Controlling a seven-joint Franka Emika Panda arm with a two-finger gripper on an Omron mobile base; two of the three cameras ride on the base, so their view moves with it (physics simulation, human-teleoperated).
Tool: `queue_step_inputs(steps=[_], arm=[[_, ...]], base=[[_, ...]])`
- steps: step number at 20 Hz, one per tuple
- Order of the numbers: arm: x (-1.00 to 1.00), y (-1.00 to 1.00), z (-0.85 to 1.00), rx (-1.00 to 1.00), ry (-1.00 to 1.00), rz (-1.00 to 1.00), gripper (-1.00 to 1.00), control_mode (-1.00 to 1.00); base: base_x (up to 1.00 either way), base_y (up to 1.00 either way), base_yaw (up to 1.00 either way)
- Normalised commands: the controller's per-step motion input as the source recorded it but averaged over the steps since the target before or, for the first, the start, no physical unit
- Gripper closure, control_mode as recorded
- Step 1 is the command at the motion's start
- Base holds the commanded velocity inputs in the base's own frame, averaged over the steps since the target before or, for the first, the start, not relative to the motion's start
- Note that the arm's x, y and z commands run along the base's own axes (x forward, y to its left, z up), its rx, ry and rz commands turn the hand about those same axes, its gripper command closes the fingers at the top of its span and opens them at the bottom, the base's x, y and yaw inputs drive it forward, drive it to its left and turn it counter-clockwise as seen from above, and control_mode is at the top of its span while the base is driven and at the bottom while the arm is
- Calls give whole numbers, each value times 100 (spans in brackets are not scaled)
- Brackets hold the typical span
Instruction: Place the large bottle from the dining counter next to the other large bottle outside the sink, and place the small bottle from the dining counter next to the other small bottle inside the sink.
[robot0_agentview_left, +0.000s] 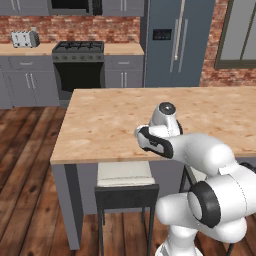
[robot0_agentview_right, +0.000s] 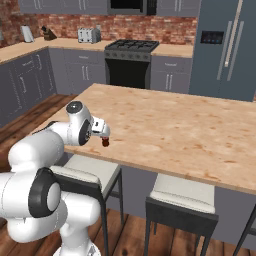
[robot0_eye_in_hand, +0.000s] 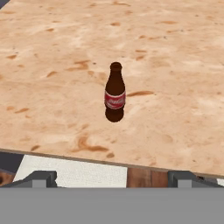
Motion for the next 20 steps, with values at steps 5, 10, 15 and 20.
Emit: queue_step_inputs(steps=[5, 10, 15, 20], arm=[[14, -3, -3, 0, 0, 0, -100, -100], [16, -3, -3, 0, 0, 0, -100, -100], [15, 0, -6, 0, 0, 0, -100, -100], [15, 0, -9, 0, 0, 0, -100, -100]], base=[[0, 0, 0], [0, 0, 0], [0, 0, 0], [0, 0, 0]])
